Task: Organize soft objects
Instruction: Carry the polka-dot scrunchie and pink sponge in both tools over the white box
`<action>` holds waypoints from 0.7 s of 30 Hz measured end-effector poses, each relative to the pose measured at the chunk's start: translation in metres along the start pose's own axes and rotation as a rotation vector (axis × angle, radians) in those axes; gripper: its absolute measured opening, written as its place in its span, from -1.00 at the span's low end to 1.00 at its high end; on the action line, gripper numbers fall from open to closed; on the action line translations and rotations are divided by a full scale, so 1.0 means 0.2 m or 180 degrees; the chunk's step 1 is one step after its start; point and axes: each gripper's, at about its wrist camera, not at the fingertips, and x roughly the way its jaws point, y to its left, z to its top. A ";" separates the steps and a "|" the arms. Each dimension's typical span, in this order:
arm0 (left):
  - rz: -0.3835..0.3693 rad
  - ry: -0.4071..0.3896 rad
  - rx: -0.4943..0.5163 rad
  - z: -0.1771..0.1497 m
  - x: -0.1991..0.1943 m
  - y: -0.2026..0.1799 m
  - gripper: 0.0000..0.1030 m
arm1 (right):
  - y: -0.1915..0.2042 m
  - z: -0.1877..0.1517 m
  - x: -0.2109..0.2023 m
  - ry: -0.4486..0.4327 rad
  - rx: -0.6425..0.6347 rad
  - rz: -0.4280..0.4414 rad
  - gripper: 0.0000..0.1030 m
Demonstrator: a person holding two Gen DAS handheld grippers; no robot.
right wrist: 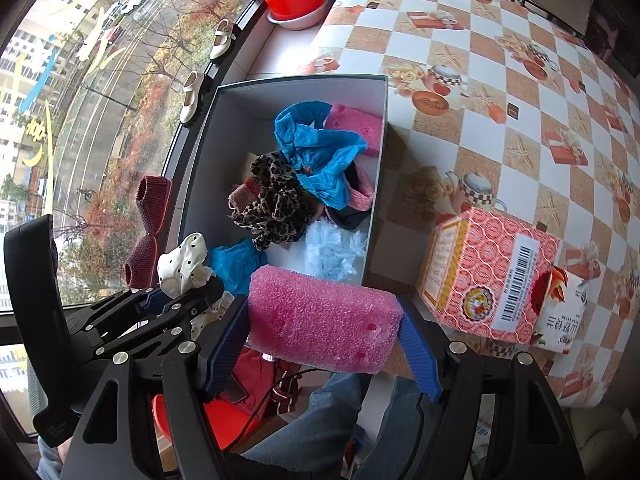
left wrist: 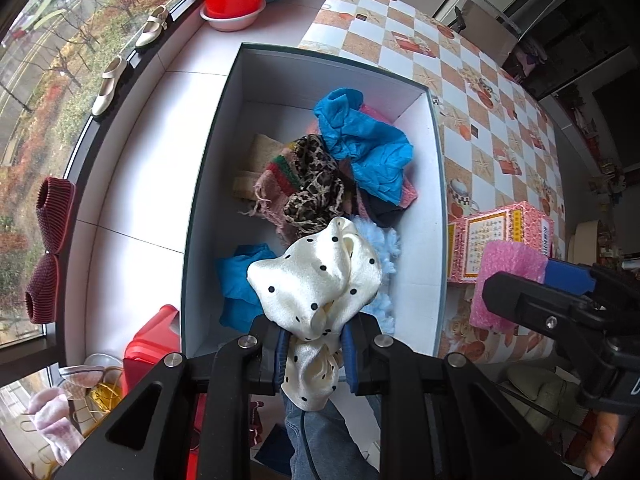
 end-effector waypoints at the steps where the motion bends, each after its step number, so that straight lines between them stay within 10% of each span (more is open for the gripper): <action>1: 0.0029 -0.0003 0.0004 0.00 0.01 0.00 -0.53 | 0.01 0.01 0.01 0.0009 -0.0020 -0.0009 0.42; 21: 0.0185 0.0057 0.0071 0.05 0.12 0.01 -0.53 | 0.15 0.13 0.17 0.0064 -0.0430 -0.0347 0.42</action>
